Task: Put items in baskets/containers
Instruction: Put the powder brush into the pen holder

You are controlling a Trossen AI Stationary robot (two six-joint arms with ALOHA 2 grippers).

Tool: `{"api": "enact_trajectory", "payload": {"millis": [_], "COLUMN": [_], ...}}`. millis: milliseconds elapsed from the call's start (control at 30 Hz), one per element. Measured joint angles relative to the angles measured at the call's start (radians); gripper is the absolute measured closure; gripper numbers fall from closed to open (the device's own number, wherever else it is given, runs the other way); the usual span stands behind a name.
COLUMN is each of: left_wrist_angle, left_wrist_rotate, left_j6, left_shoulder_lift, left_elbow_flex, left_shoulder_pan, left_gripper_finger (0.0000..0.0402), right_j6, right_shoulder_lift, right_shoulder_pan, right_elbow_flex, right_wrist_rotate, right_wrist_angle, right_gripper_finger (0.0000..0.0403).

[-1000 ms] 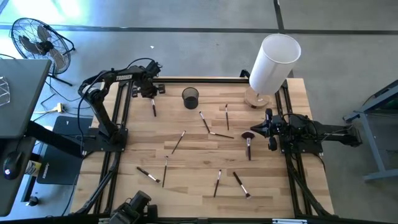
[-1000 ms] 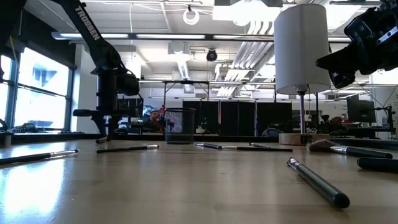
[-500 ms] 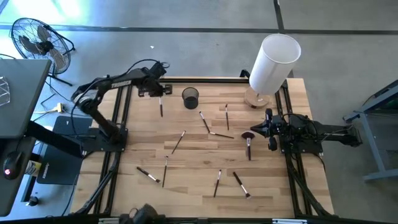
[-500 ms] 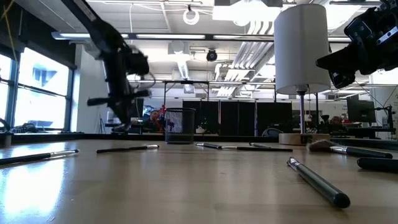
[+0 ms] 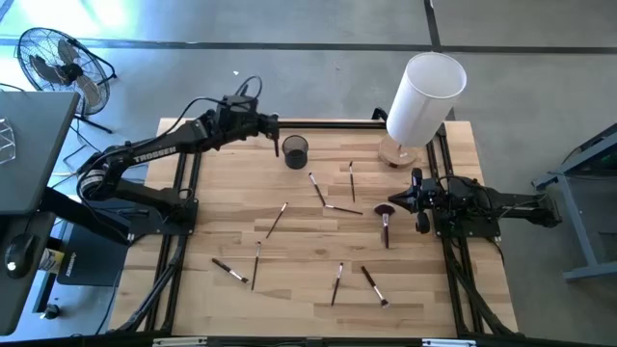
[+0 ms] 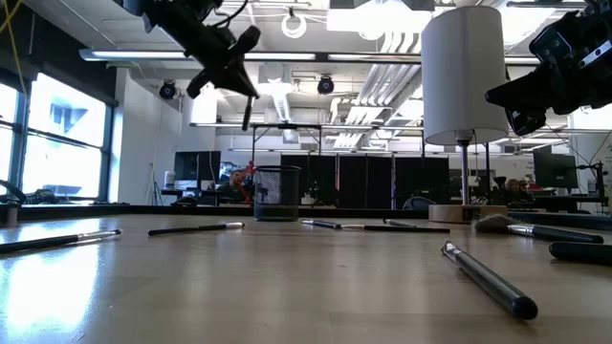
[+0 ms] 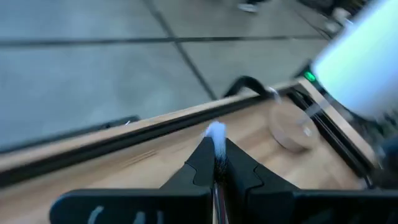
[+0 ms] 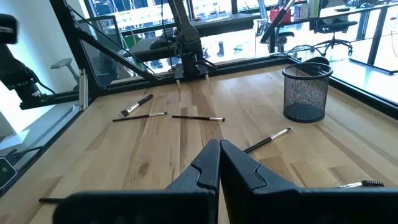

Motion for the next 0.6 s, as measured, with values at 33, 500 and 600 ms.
{"api": "enact_trajectory", "payload": {"millis": [33,500,600], "left_wrist_angle": [0.023,0.599,0.765], "left_wrist_rotate": [0.023,0.033,0.013], "left_j6": [0.061,0.416,0.452], "left_shoulder_lift": [0.001,0.142,0.164], "left_elbow_flex": [0.0,-0.076,-0.157], "left_shoulder_pan": [-0.013,-0.071,-0.071], "left_gripper_finger": [0.0398,0.04,0.0401], "right_j6": [0.0,0.0,0.0], "right_shoulder_lift": [0.0,0.0,0.0], "right_shoulder_pan": [0.0,0.0,0.0], "right_elbow_flex": [0.0,0.0,0.0], "right_wrist_rotate": [0.0,0.0,0.0], "right_wrist_angle": [0.0,0.001,0.001], "right_gripper_finger": [0.0398,0.0398,0.0398]}}
